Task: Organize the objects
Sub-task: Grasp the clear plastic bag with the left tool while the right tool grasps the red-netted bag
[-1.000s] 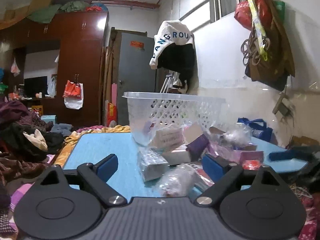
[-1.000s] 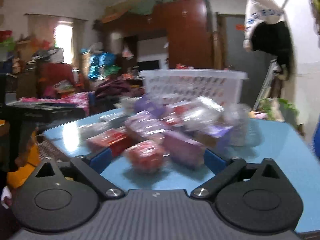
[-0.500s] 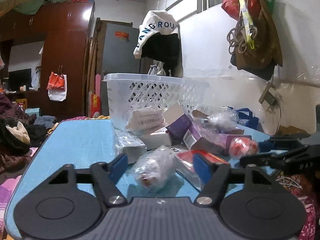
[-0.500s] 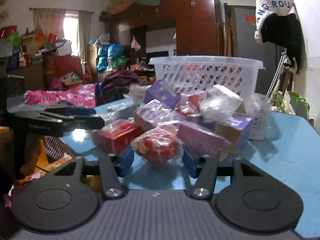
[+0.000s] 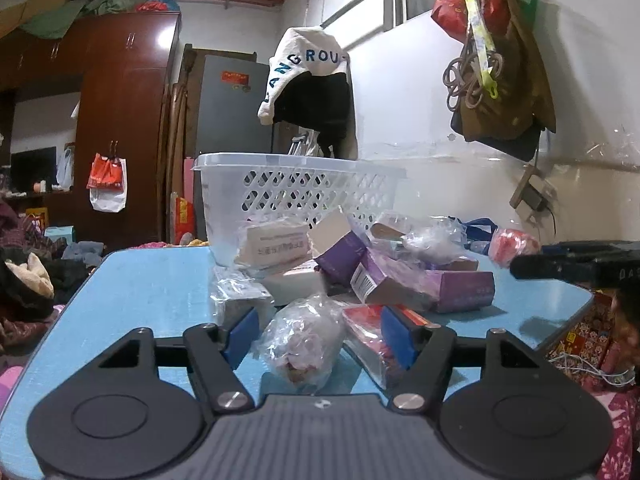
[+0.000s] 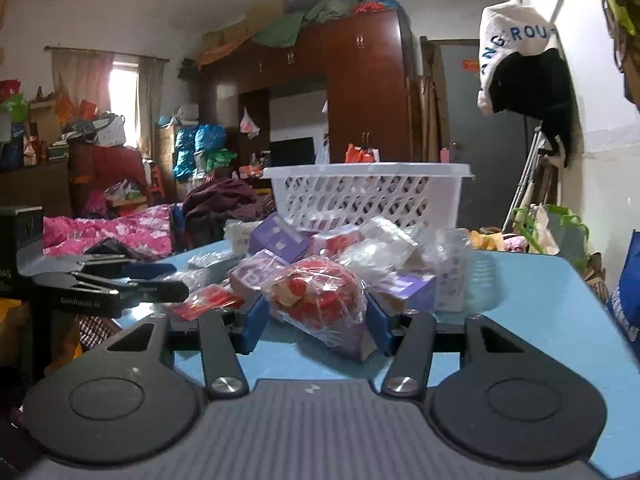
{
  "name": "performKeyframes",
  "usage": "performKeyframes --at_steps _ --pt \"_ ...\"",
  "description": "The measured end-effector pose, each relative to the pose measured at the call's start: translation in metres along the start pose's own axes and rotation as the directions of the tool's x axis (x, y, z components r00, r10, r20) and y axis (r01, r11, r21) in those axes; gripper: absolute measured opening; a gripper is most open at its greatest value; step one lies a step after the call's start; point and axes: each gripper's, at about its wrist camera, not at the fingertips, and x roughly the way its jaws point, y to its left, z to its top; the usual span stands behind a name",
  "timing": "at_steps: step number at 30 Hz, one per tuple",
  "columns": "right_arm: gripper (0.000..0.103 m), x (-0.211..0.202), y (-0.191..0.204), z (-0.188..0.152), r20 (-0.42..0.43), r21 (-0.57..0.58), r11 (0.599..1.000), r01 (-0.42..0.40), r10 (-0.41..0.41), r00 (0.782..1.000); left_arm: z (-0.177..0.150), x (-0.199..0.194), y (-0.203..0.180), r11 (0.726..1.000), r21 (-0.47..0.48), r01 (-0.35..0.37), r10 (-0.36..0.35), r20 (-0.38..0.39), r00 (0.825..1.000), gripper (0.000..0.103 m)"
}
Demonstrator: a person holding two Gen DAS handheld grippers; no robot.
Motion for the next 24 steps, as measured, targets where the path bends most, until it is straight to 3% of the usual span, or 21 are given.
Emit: performKeyframes --at_steps 5,9,14,17,19,21,24 --pt "0.056 -0.006 -0.012 0.005 0.024 0.017 0.999 0.036 -0.037 0.999 -0.001 0.002 -0.006 0.999 0.032 -0.012 0.012 0.012 1.000 0.071" --pt "0.057 -0.005 -0.018 0.004 0.021 0.030 0.998 0.052 -0.052 0.998 -0.001 0.002 0.000 1.000 0.006 0.001 -0.001 0.007 1.000 0.072" --pt "0.057 -0.002 -0.023 0.002 0.005 0.040 0.997 0.062 -0.062 0.998 0.002 -0.013 0.009 0.999 -0.008 -0.035 0.035 0.041 0.999 0.071" --pt "0.057 -0.002 -0.023 0.001 0.004 0.037 0.997 0.063 -0.063 0.998 0.002 -0.004 0.003 0.998 0.039 -0.045 0.045 -0.008 0.999 0.066" --pt "0.057 -0.002 -0.023 0.001 0.002 0.035 0.997 0.066 -0.066 0.998 -0.001 -0.003 0.001 0.997 0.044 -0.062 0.062 0.006 0.998 0.065" --pt "0.057 -0.001 -0.024 0.000 -0.001 0.034 0.997 0.068 -0.068 0.998 0.000 -0.002 0.000 0.997 0.043 -0.063 0.063 0.000 0.998 0.044" --pt "0.057 0.000 -0.026 -0.001 -0.006 0.037 0.997 0.072 -0.072 0.997 0.000 -0.003 0.002 0.997 0.038 -0.071 0.071 -0.004 0.997 0.045"
